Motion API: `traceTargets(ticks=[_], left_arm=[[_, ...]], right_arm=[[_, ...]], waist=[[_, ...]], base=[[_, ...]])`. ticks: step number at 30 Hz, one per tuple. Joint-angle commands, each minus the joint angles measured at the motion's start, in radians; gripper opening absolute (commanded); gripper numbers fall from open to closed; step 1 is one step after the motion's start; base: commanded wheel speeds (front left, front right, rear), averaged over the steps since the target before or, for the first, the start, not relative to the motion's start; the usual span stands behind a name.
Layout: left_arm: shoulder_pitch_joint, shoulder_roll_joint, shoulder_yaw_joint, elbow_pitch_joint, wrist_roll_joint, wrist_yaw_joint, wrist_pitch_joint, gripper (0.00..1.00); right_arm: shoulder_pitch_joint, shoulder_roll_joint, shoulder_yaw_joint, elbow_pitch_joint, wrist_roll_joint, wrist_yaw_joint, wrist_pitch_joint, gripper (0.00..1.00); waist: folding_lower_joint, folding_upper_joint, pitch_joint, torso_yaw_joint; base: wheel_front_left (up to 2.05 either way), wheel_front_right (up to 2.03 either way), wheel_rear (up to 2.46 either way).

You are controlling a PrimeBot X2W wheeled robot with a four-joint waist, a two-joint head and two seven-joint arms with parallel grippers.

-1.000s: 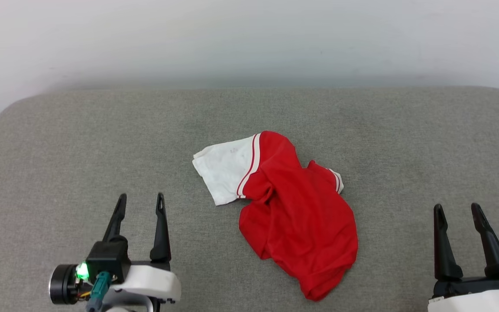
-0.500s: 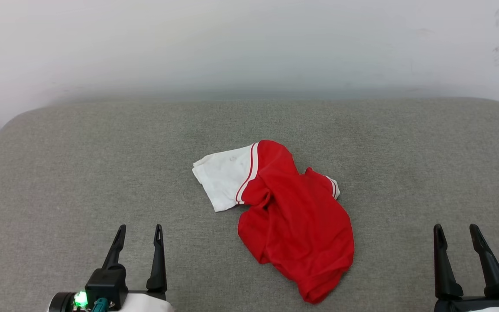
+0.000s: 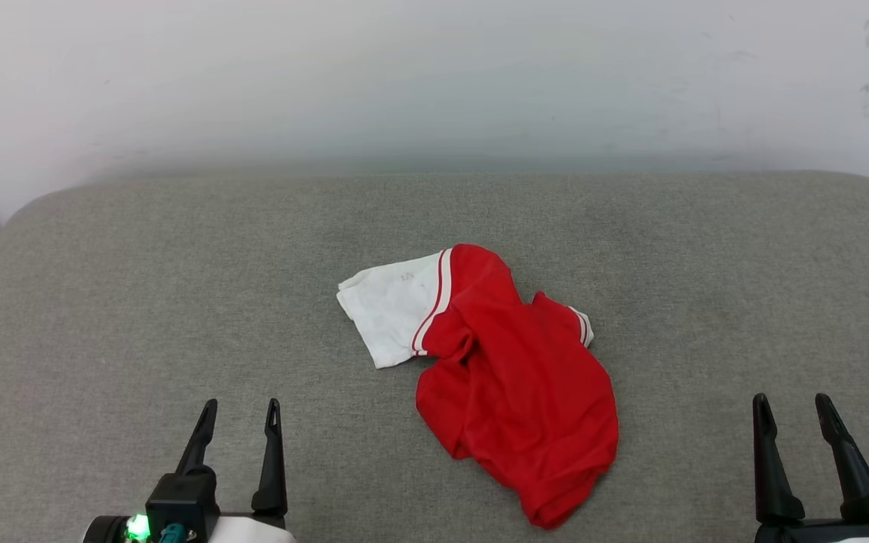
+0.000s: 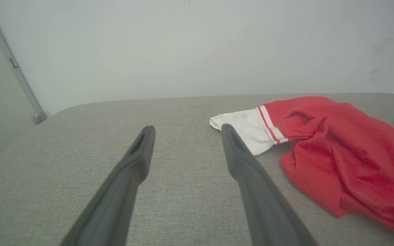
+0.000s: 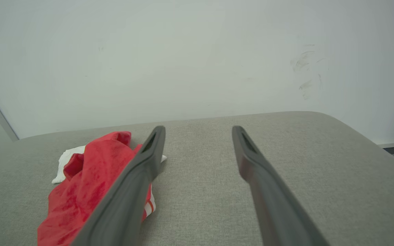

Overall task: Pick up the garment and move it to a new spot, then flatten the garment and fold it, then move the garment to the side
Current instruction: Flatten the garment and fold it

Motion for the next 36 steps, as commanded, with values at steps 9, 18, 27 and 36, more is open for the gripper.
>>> traceTargets(ticks=[9, 18, 27, 36], left_arm=[[-0.112, 0.032, 0.023, 0.064, 0.038, -0.054, -0.003, 1.0], [-0.498, 0.134, 0.033, 0.223, 0.029, -0.125, 0.036, 1.0], [-0.818, 0.247, -0.077, 0.358, -0.052, -0.166, 0.31, 1.0], [-1.015, 0.395, -0.418, 0.416, -0.366, -0.166, 0.687, 1.0]], right_arm=[[-0.015, 0.001, 0.004, -0.011, -0.013, -0.001, -0.002, 1.0], [-0.069, 0.001, 0.022, -0.023, -0.027, -0.001, -0.002, 1.0], [-0.115, 0.001, 0.027, -0.031, -0.034, -0.001, -0.002, 1.0], [-0.159, 0.001, 0.041, -0.043, -0.036, -0.001, -0.002, 1.0]], waist=[[0.0, 0.0, 0.017, -0.001], [0.0, 0.0, 0.087, -0.028], [0.0, 0.0, 0.161, -0.066], [0.0, 0.0, 0.231, -0.105]], base=[[0.0, 0.0, 0.0], [0.0, 0.0, 0.0], [0.0, 0.0, 0.0], [0.0, 0.0, 0.0]])
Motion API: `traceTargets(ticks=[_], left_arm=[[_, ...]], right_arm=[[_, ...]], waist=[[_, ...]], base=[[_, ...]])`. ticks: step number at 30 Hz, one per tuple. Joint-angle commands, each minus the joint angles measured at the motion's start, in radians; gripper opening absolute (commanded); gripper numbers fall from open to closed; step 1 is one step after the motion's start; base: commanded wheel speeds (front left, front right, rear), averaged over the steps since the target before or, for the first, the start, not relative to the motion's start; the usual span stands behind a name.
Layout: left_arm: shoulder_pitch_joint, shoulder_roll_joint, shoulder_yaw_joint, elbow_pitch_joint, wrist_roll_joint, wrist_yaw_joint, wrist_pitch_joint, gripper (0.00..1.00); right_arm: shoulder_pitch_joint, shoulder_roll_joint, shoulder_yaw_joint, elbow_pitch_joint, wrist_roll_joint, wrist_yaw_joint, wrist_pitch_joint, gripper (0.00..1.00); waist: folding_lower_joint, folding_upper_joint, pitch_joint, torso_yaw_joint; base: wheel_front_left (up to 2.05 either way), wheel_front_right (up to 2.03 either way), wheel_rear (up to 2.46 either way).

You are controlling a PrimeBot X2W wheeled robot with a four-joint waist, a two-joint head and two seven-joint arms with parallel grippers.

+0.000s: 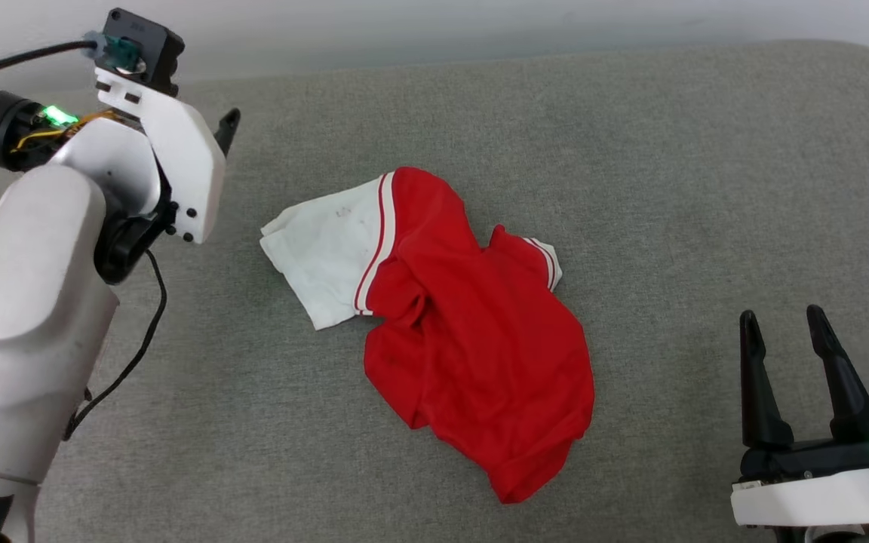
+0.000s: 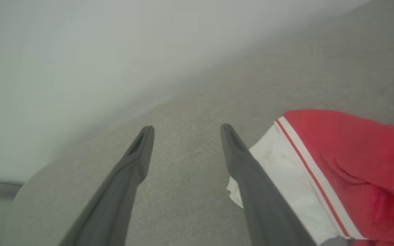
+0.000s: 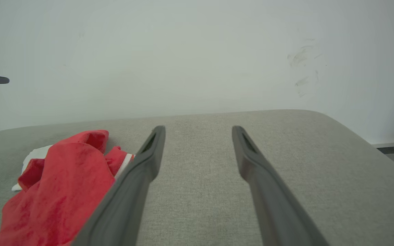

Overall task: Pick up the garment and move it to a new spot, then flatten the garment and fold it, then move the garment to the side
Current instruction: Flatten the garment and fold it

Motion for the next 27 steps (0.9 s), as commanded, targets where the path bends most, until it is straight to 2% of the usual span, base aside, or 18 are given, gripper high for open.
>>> traceTargets(ticks=[1, 5, 12, 18, 27], left_arm=[[-0.034, 0.028, -0.064, -0.006, -0.061, 0.001, 0.074, 1.0], [-0.092, 0.08, -0.184, -0.026, -0.21, 0.0, 0.241, 1.0], [-0.151, 0.13, -0.364, -0.05, -0.354, 0.0, 0.435, 1.0], [-0.152, 0.147, -0.486, -0.031, -0.413, 0.0, 0.504, 1.0], [-0.117, 0.144, -0.635, 0.015, -0.468, 0.0, 0.497, 1.0]], right_arm=[[-0.019, 0.001, 0.003, -0.007, -0.003, -0.001, -0.002, 1.0], [-0.037, 0.001, 0.006, -0.009, -0.004, -0.001, -0.002, 1.0], [-0.066, 0.001, 0.019, -0.011, 0.001, -0.001, -0.002, 1.0], [-0.084, 0.001, 0.034, -0.009, 0.008, -0.001, -0.002, 1.0], [-0.103, 0.001, 0.031, -0.009, 0.02, -0.001, -0.002, 1.0]], waist=[[-0.0002, -0.0001, 0.026, -0.016], [-0.0002, -0.0001, 0.058, -0.029], [-0.0002, -0.0001, 0.104, -0.054], [-0.0002, -0.0001, 0.137, -0.078], [-0.0002, -0.0001, 0.172, -0.093]], base=[[0.0, 0.0, 0.0], [0.0, 0.0, 0.0], [0.0, 0.0, 0.0], [0.0, 0.0, 0.0], [0.0, 0.0, 0.0]])
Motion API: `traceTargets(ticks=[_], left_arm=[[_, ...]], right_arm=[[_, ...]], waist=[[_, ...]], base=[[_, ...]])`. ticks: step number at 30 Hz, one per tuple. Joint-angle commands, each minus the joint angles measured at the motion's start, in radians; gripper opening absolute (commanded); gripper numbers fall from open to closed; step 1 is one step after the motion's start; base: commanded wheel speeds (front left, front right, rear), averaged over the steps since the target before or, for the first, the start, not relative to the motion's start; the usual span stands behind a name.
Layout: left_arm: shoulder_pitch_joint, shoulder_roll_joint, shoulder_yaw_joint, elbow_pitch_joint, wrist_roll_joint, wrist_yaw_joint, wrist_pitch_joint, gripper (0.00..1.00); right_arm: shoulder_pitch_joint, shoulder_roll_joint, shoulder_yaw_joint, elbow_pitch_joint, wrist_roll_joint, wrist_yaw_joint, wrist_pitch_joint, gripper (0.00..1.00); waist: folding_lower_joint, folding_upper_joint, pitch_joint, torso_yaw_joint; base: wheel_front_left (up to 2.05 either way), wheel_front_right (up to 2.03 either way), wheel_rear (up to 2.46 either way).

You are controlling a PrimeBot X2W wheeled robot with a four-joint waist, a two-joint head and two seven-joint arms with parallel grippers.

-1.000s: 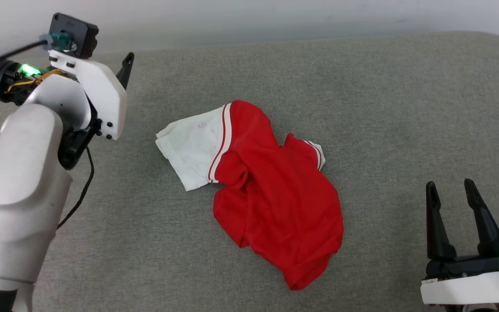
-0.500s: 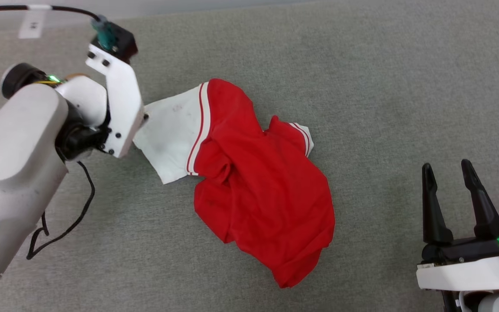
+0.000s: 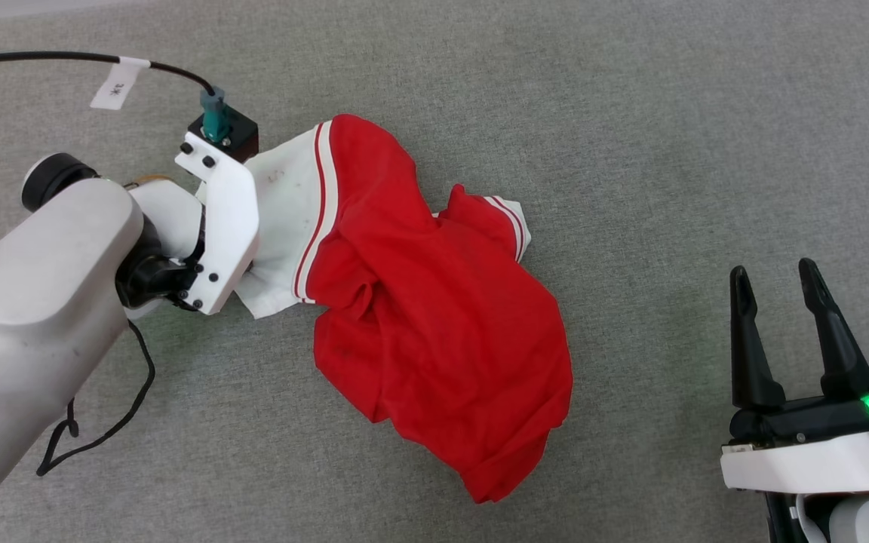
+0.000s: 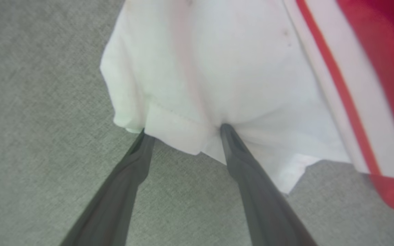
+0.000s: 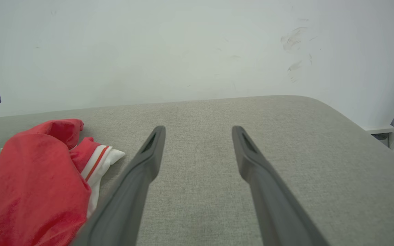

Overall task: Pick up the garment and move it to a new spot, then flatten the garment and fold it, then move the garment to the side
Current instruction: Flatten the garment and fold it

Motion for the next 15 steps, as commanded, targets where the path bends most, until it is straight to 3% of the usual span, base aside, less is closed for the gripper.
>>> traceTargets(ticks=[1, 2, 15], left_arm=[[0.043, -0.009, -0.067, 0.018, -0.012, 0.0, 0.007, 0.16], [0.04, -0.009, -0.081, 0.019, -0.021, 0.0, 0.005, 0.0], [0.01, 0.045, -0.136, -0.035, -0.126, 0.0, -0.175, 0.0]], right_arm=[[-0.015, 0.001, -0.003, 0.0, 0.009, -0.001, -0.002, 1.0], [-0.016, 0.001, -0.004, 0.002, 0.009, -0.001, -0.002, 1.0], [0.036, 0.001, -0.022, 0.027, 0.006, -0.001, -0.002, 1.0]], waist=[[0.0, -0.0001, 0.004, 0.001], [0.0, -0.0001, 0.003, 0.003], [0.0, -0.0001, -0.124, 0.083]], base=[[0.0, 0.0, 0.0], [0.0, 0.0, 0.0], [0.0, 0.0, 0.0]])
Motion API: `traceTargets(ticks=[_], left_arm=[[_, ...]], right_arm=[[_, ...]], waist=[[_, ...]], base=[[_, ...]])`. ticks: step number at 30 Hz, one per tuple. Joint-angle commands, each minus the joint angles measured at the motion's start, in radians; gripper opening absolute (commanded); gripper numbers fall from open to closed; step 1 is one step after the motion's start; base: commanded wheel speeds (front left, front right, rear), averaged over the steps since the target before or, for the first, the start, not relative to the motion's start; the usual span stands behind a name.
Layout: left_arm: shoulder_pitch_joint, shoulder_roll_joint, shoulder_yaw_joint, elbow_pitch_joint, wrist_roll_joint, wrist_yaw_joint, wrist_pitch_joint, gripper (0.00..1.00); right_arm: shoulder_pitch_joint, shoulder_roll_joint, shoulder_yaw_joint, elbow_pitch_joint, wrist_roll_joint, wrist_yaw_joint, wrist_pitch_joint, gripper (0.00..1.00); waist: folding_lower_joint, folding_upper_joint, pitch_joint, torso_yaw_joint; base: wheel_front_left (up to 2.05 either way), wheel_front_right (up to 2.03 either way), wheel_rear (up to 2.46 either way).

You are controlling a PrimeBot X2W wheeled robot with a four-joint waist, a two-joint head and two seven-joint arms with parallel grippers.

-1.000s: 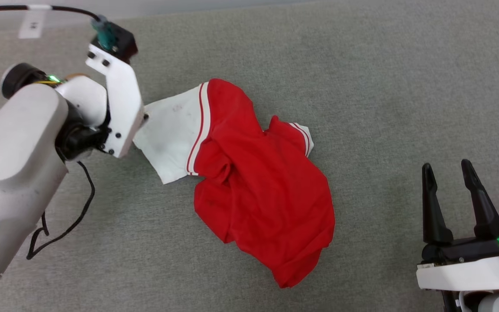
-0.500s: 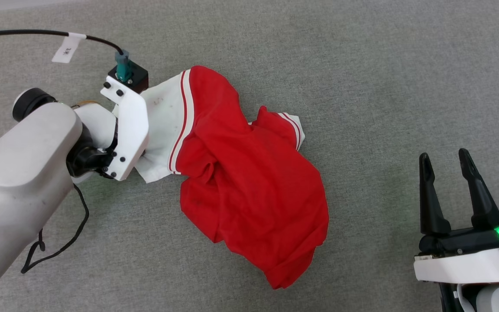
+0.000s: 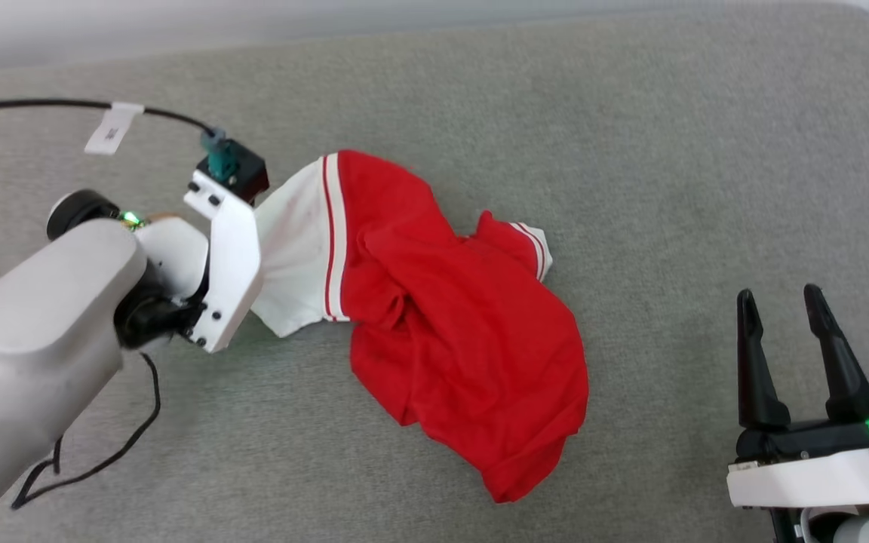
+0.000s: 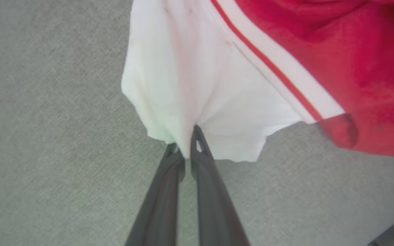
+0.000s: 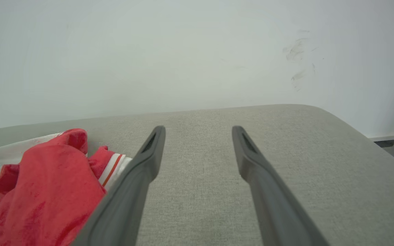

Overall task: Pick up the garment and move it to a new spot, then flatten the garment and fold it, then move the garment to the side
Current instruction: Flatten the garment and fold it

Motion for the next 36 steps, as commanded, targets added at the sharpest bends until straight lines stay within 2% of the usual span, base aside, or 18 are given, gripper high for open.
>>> traceTargets(ticks=[1, 8, 11, 13, 18, 19, 20, 23, 27, 32, 36], left_arm=[[0.026, 0.022, -0.005, -0.019, -0.017, 0.001, -0.02, 0.0], [0.128, 0.168, -0.024, -0.072, -0.084, 0.0, -0.044, 0.0], [0.184, 0.2, -0.032, -0.061, -0.105, 0.012, -0.043, 0.0], [0.224, 0.204, -0.031, -0.045, -0.133, 0.022, -0.051, 0.0], [0.304, 0.163, -0.031, 0.003, -0.172, 0.045, -0.094, 0.0], [0.308, 0.15, -0.026, 0.013, -0.166, 0.053, -0.124, 0.58], [0.309, 0.139, -0.019, 0.023, -0.159, 0.062, -0.156, 1.0], [0.31, 0.127, -0.001, 0.036, -0.113, 0.073, -0.287, 1.0], [0.326, 0.121, 0.044, 0.035, -0.054, 0.11, -0.52, 1.0], [0.366, 0.098, 0.112, 0.001, 0.008, 0.209, -0.831, 1.0], [0.414, 0.082, 0.163, -0.05, 0.026, 0.298, -0.955, 1.0]], right_arm=[[0.015, 0.001, -0.002, 0.004, 0.005, -0.001, -0.002, 1.0], [0.045, 0.001, -0.017, 0.006, 0.002, -0.001, -0.002, 1.0], [0.049, 0.002, -0.025, 0.009, 0.003, -0.001, -0.002, 1.0], [0.049, 0.002, -0.024, 0.01, 0.002, -0.001, -0.002, 1.0], [0.048, 0.001, -0.014, 0.019, 0.0, -0.001, -0.002, 1.0], [0.047, 0.002, -0.01, 0.023, 0.001, -0.001, -0.002, 1.0], [0.045, 0.002, -0.004, 0.028, -0.001, -0.001, -0.002, 1.0], [0.029, 0.001, 0.007, 0.033, -0.014, -0.001, -0.002, 1.0], [-0.002, 0.002, -0.004, 0.014, -0.026, -0.001, -0.002, 1.0], [-0.082, 0.002, -0.003, -0.021, -0.117, -0.001, -0.002, 1.0], [-0.161, -0.03, 0.03, -0.008, -0.197, -0.001, -0.002, 1.0]], waist=[[-0.0001, -0.0001, -0.042, 0.034], [-0.0001, -0.0001, -0.085, 0.091], [-0.0001, -0.0001, -0.09, 0.112], [-0.0001, -0.0001, -0.091, 0.119], [-0.0001, -0.0001, -0.098, 0.128], [-0.0001, -0.0001, -0.102, 0.129], [-0.0001, -0.0001, -0.105, 0.127], [-0.0001, -0.0001, -0.127, 0.122], [-0.0001, -0.0001, -0.16, 0.124], [-0.0001, -0.0001, -0.186, 0.14], [-0.0001, -0.0001, -0.199, 0.153]], base=[[0.0, 0.0, 0.0], [0.0, 0.0, 0.0], [0.0, 0.0, 0.0], [0.0, 0.0, 0.0], [0.0, 0.0, 0.0], [0.0, 0.0, 0.0], [0.0, 0.0, 0.0], [0.0, 0.0, 0.0], [0.0, 0.0, 0.0], [0.0, 0.0, 0.0], [0.0, 0.0, 0.0]])
